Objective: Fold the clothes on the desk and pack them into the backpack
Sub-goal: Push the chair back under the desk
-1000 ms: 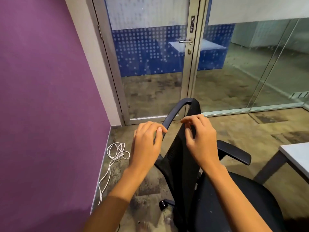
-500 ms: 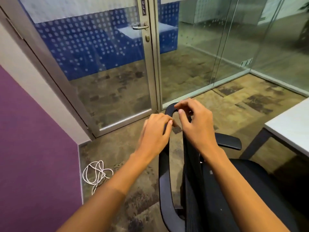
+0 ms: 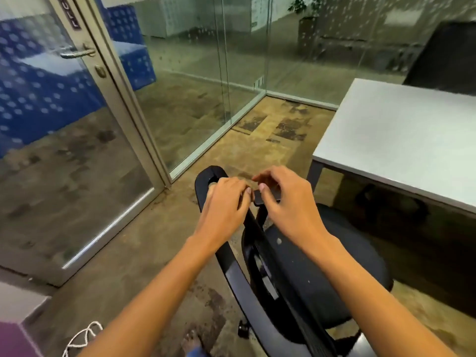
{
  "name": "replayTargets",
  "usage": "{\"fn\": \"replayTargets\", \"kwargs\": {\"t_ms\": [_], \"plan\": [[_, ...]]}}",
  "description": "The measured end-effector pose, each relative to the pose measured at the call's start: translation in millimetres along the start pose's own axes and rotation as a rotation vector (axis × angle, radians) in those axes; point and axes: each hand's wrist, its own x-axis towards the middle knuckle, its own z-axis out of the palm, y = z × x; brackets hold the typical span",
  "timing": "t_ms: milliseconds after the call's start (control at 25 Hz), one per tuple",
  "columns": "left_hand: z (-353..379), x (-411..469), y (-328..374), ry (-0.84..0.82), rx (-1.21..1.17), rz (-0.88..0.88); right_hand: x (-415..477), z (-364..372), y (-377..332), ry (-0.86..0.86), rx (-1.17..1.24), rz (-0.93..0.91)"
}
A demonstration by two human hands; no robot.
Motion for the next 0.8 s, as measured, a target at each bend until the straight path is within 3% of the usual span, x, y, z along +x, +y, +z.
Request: {"fn": "replayTargets", "kwargs": {"t_ms": [120, 320, 440, 560, 800], "plan": [[0, 14, -11, -0.093, -0.041, 0.165, -18, -8, -9, 0.070, -0.094, 0.113], [6, 25, -41, -0.303, -0.138, 0.286, -37, 9, -47, 0.215, -0.232, 0.339], [6, 27, -60, -0.454, -0.005, 0.453, -52, 30, -74, 0.278, -0.260, 0.470], [8, 29, -74, -0.521, 0.209, 0.575, -71, 58, -81, 0.211, -0.340, 0.613], [5, 18, -80, -0.523, 0.278, 0.634, -110, 87, -72, 0.010, -0.581, 0.868]]}}
